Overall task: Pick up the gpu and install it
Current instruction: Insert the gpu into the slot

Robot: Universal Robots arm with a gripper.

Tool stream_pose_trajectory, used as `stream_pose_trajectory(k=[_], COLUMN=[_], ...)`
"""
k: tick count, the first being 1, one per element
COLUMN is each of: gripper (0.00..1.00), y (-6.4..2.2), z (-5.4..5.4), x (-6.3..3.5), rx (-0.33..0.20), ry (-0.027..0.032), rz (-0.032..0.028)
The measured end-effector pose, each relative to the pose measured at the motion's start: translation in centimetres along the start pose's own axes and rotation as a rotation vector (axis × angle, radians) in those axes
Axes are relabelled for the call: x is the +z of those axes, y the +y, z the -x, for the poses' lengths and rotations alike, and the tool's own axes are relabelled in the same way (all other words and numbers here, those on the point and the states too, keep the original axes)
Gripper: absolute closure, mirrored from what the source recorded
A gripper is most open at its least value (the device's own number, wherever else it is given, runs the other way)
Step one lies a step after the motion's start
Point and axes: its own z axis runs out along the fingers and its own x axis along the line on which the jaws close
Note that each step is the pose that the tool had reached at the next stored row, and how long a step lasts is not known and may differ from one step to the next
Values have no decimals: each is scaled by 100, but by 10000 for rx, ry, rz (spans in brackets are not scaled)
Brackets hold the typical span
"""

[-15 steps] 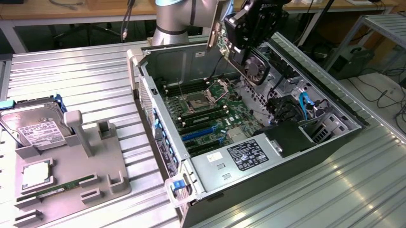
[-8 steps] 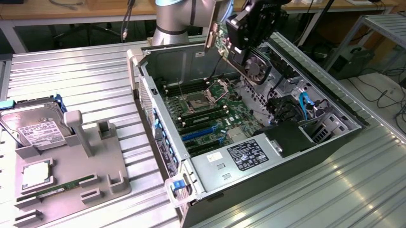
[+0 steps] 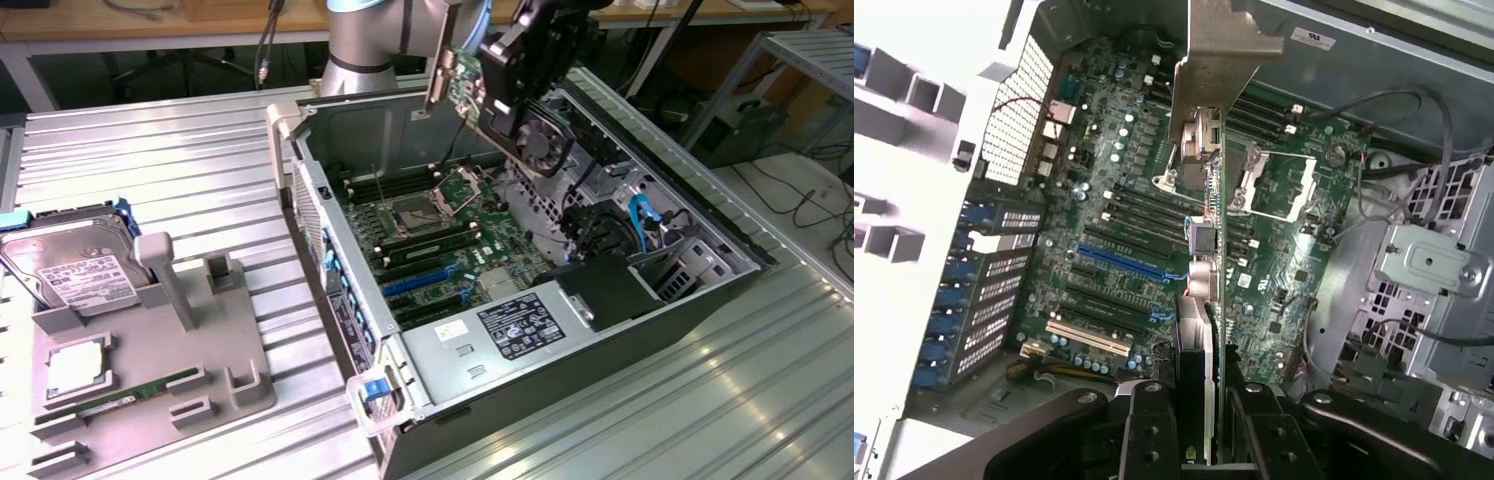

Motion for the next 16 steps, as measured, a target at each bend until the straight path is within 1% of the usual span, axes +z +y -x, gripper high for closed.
stream_pose_trajectory(k=[2, 16], gripper=[73, 73], y=[0, -6], z=[0, -3], x=[0, 0], rx=[-309, -1846], ry=[8, 47], rz=[3, 18])
